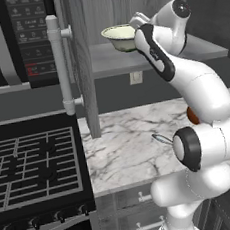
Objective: Retrieve the bowl from the cabinet, then place the raw meat into the bowl to avoid contamination.
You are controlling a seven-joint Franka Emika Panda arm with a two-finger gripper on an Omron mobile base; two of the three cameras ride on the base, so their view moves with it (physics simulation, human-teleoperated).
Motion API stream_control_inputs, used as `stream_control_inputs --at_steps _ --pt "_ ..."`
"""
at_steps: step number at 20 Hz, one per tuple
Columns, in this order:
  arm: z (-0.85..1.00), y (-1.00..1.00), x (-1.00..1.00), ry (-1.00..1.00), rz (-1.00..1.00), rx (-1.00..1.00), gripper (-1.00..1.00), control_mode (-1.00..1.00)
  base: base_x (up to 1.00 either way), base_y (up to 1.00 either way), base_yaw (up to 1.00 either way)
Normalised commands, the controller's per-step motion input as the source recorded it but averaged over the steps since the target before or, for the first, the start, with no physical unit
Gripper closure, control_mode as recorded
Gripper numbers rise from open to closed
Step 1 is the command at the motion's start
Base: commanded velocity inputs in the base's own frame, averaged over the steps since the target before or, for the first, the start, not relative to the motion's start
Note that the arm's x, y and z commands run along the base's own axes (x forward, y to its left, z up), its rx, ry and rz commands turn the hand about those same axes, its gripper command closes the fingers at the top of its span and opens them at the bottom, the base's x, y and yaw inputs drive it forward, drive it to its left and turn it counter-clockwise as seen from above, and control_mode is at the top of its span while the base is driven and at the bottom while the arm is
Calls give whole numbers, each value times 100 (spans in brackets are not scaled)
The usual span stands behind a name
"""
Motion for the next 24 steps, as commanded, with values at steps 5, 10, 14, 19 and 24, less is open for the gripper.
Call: stream_control_inputs --at_steps 5,10,14,19,24 --pt "-2 5 33 1 0 0 -100 -100 0 0 0" --pt "-12 0 20 4 0 0 -100 -100 0 0 0" --pt "-18 0 17 1 0 0 -100 -100 0 0 0" --pt "-11 0 20 0 0 0 -100 -100 0 0 0" --pt "0 0 15 0 0 0 -100 -100 0 0 0"
